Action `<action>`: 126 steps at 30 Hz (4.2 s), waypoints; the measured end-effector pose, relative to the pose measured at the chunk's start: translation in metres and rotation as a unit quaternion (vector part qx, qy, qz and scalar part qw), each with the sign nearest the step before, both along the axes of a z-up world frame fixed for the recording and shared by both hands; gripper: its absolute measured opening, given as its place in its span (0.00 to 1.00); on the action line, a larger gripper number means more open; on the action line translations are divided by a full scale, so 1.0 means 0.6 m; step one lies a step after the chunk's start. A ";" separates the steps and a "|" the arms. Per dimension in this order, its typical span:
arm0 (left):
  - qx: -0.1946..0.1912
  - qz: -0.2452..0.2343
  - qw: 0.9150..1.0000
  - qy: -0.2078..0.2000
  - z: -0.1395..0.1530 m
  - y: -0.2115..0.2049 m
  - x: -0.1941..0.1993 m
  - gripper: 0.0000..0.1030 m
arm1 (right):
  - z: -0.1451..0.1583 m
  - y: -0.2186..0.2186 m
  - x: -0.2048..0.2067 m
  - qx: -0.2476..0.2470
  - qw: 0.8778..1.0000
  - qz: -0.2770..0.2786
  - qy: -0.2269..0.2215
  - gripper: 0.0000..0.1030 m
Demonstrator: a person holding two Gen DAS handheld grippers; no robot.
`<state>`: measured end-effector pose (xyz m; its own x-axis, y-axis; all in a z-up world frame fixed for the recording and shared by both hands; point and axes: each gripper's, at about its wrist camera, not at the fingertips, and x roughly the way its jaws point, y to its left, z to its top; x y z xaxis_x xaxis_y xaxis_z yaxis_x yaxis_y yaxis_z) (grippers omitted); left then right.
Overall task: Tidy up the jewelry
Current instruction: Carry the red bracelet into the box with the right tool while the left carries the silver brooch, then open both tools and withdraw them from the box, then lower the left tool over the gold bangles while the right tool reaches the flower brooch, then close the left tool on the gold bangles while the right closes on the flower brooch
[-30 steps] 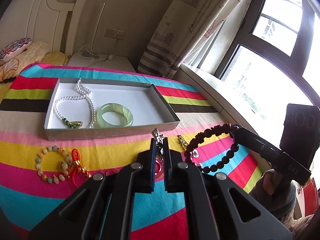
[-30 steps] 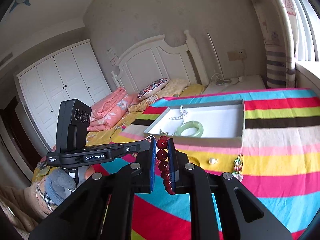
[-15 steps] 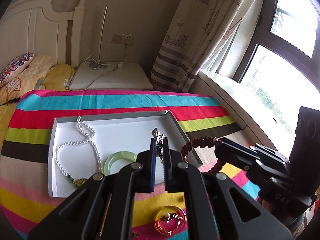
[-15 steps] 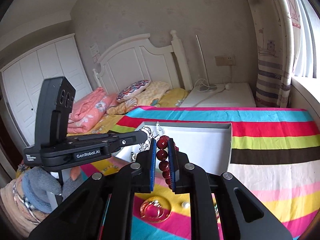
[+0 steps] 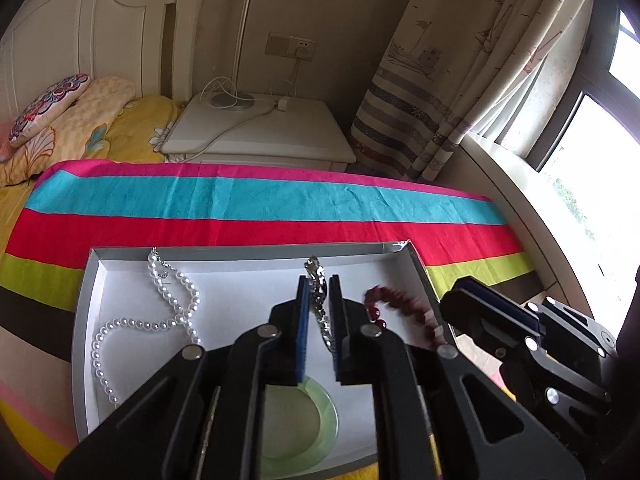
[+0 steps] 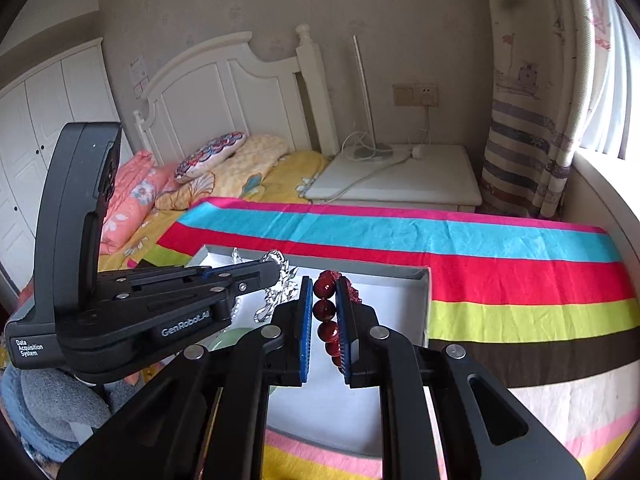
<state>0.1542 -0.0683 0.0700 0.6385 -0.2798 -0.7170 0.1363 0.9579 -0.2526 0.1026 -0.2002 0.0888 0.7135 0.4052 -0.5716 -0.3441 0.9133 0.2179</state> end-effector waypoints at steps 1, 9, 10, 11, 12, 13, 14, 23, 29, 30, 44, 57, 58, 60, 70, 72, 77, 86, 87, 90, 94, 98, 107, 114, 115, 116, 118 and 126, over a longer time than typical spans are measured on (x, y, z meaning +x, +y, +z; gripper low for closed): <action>-0.005 0.009 1.000 0.001 -0.002 0.007 0.000 0.47 | -0.001 -0.001 0.003 -0.004 1.000 -0.004 0.001 0.15; -0.023 0.063 0.997 -0.040 0.022 0.094 -0.069 0.86 | 0.006 -0.064 -0.063 0.043 0.999 -0.006 -0.015 0.60; -0.016 0.070 0.996 -0.048 0.028 0.108 -0.087 0.91 | 0.003 -0.073 -0.078 0.045 0.999 -0.008 -0.015 0.60; -0.009 0.076 0.996 -0.056 0.032 0.120 -0.106 0.94 | -0.001 -0.084 -0.092 0.047 0.999 -0.010 -0.012 0.60; 0.000 0.084 0.994 -0.065 0.037 0.136 -0.129 0.95 | -0.006 -0.095 -0.107 0.050 0.999 -0.014 -0.009 0.60; 0.009 0.093 0.993 -0.072 0.041 0.149 -0.150 0.97 | -0.011 -0.106 -0.121 0.052 0.998 -0.018 -0.005 0.60; 0.017 0.101 0.992 -0.077 0.044 0.159 -0.168 0.98 | -0.018 -0.119 -0.137 0.055 0.998 -0.024 -0.001 0.60; 0.052 0.120 0.990 -0.059 -0.011 0.249 -0.342 0.98 | -0.088 -0.182 -0.227 0.105 0.990 -0.080 0.048 0.69; 0.028 0.105 0.993 -0.039 -0.071 0.267 -0.410 0.98 | -0.104 -0.156 -0.244 0.075 0.991 -0.087 0.062 0.73; 0.024 0.101 0.994 -0.036 -0.078 0.270 -0.414 0.98 | -0.104 -0.150 -0.244 0.072 0.992 -0.082 0.064 0.74; -0.023 0.068 0.996 -0.044 -0.079 0.267 -0.405 0.97 | -0.120 -0.094 -0.232 -0.024 0.995 -0.066 0.077 0.75; -0.026 0.062 0.997 -0.042 -0.082 0.264 -0.402 0.98 | -0.140 -0.028 -0.218 -0.135 0.986 -0.031 0.089 0.44; -0.026 0.062 0.997 -0.042 -0.082 0.264 -0.402 0.98 | -0.140 -0.027 -0.221 -0.137 0.986 -0.030 0.085 0.36; -0.026 0.061 0.997 -0.043 -0.082 0.263 -0.402 0.98 | -0.139 -0.028 -0.223 -0.134 0.987 -0.030 0.085 0.27; 0.039 0.009 0.997 -0.069 -0.066 0.201 -0.423 0.97 | -0.119 -0.079 -0.237 -0.032 0.997 -0.029 0.065 0.24; 0.038 -0.025 0.997 -0.064 -0.064 0.168 -0.426 0.97 | -0.115 -0.092 -0.239 -0.002 0.998 -0.025 0.060 0.24; 0.059 -0.090 0.992 -0.060 -0.058 0.074 -0.418 0.97 | -0.109 -0.113 -0.243 0.047 0.997 -0.025 0.050 0.24; 0.104 -0.146 0.983 -0.051 -0.068 -0.043 -0.363 0.83 | -0.104 -0.126 -0.247 0.070 0.996 -0.030 0.041 0.25; 0.099 -0.150 0.983 -0.048 -0.068 -0.047 -0.356 0.79 | -0.104 -0.127 -0.247 0.072 0.996 -0.031 0.040 0.25; 0.104 -0.152 0.982 -0.041 -0.072 -0.060 -0.337 0.73 | -0.105 -0.129 -0.248 0.074 0.996 -0.030 0.040 0.25; 0.104 -0.150 0.983 -0.033 -0.080 -0.069 -0.316 0.71 | -0.105 -0.133 -0.248 0.079 0.996 -0.030 0.038 0.25; 0.126 -0.156 0.979 -0.031 -0.095 -0.083 -0.306 0.49 | -0.105 -0.134 -0.250 0.081 0.996 -0.029 0.036 0.25; 0.144 -0.161 0.973 -0.085 -0.074 -0.089 -0.327 0.38 | -0.107 -0.133 -0.248 0.077 0.996 -0.029 0.042 0.25; 0.112 -0.137 0.977 -0.116 -0.019 -0.054 -0.337 0.38 | -0.111 -0.113 -0.244 0.037 0.997 -0.033 0.054 0.25; 0.109 -0.136 0.978 -0.117 -0.015 -0.050 -0.339 0.38 | -0.111 -0.109 -0.243 0.026 0.997 -0.035 0.057 0.25; 0.106 -0.135 0.978 -0.118 -0.012 -0.047 -0.340 0.38 | -0.114 -0.105 -0.242 0.017 0.997 -0.037 0.060 0.25; 0.103 -0.133 0.978 -0.120 -0.008 -0.042 -0.344 0.38 | -0.117 -0.099 -0.239 0.001 0.997 -0.042 0.069 0.25; 0.096 -0.132 0.981 -0.109 -0.025 -0.035 -0.358 0.38 | -0.134 -0.084 -0.222 -0.042 0.992 -0.055 0.103 0.34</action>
